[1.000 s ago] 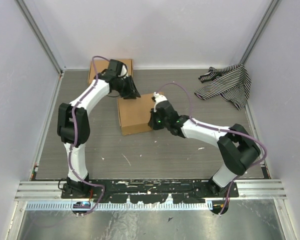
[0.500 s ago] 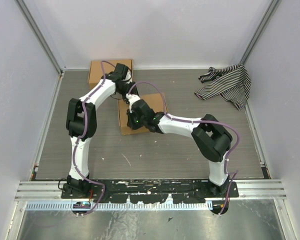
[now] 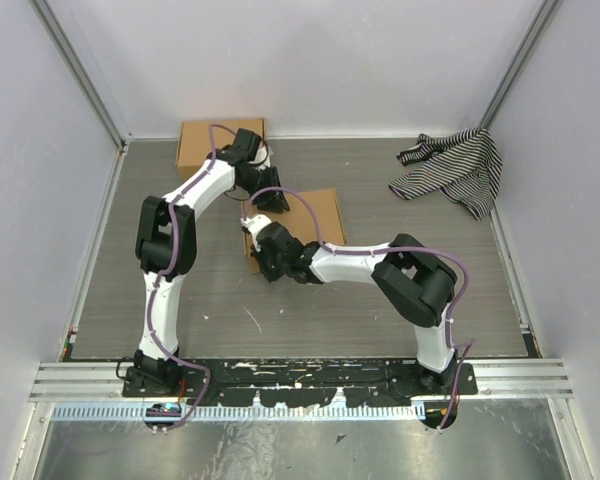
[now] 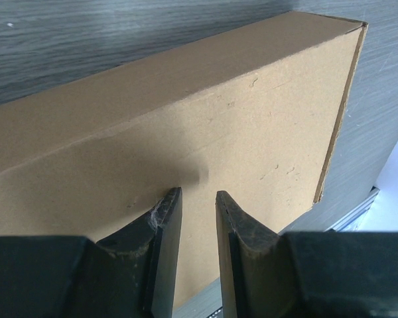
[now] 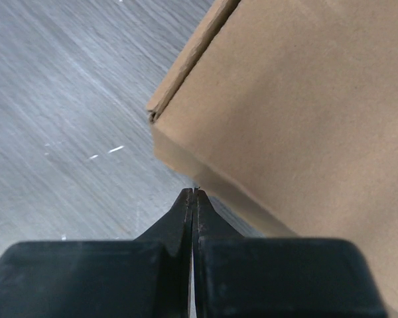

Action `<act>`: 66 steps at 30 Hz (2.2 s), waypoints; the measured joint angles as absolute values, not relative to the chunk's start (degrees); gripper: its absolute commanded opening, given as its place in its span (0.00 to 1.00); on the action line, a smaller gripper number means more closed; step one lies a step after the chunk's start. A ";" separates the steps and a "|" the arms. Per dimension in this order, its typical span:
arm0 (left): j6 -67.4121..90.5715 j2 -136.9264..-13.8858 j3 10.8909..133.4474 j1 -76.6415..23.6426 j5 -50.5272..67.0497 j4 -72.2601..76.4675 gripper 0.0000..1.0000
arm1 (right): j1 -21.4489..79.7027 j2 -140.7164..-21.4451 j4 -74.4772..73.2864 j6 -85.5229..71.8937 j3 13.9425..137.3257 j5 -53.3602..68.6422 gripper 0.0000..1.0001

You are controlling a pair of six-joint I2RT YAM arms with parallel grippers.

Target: Fold the paper box

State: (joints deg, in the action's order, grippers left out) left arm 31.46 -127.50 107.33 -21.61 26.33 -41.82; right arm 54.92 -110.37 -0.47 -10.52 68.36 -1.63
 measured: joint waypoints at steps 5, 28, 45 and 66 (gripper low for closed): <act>31.29 -127.59 106.78 -22.26 28.10 -41.01 0.33 | 55.51 -110.87 3.92 -8.95 65.08 -7.53 0.01; 31.16 -127.50 106.32 -25.78 30.09 -39.44 0.36 | 55.57 -107.90 14.72 -10.39 57.80 -24.86 0.01; 31.33 -124.20 107.37 -25.12 27.86 -43.31 0.37 | 49.10 -103.90 11.07 -12.47 54.96 -28.62 0.01; 27.53 -84.58 91.81 -23.18 6.83 -44.75 0.98 | 44.12 -86.85 -9.87 -9.39 75.05 -30.00 0.75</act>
